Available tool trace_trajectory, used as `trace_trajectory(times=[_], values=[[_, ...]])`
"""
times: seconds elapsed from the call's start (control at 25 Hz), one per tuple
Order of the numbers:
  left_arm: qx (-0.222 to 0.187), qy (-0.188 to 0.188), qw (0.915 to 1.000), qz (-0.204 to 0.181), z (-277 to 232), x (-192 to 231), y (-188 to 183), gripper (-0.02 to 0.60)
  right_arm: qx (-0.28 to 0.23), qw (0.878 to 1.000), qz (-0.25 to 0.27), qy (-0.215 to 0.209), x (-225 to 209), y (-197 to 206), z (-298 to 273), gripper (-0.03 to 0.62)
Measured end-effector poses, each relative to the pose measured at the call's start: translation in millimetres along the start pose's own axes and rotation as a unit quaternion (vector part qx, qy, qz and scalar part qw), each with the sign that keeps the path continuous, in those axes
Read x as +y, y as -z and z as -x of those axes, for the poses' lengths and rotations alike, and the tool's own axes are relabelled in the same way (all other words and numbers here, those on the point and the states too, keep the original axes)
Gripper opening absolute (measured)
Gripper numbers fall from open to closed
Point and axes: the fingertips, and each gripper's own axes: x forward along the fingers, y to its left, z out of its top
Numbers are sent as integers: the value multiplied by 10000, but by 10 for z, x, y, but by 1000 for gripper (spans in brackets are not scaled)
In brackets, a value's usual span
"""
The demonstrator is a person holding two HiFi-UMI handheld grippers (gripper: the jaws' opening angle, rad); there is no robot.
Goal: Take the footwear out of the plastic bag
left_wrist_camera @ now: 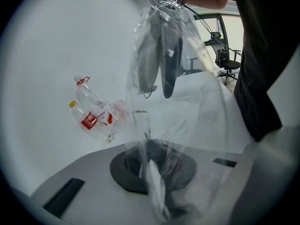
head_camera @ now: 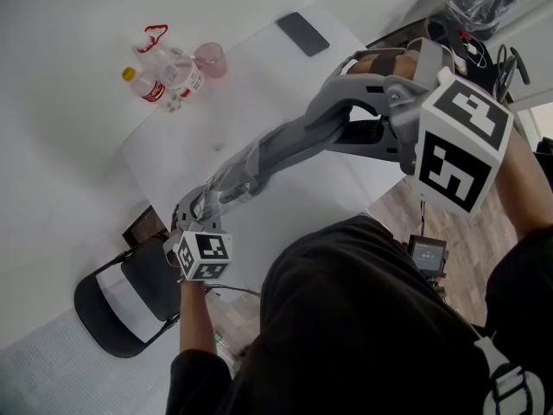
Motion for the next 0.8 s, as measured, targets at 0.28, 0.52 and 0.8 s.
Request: trace_trajectory(times=[0.28, 0.52, 0.8], values=[[33, -3, 10000, 3, -1, 0, 49, 23, -1, 10000, 2, -19, 2, -7, 4, 75], [55, -20, 10000, 30, 7, -11, 85, 23, -4, 10000, 30, -28, -2, -19, 12, 75], [89, -42, 9999, 46, 27, -12, 109, 23, -34, 10000, 58, -40, -1, -28, 13, 75]])
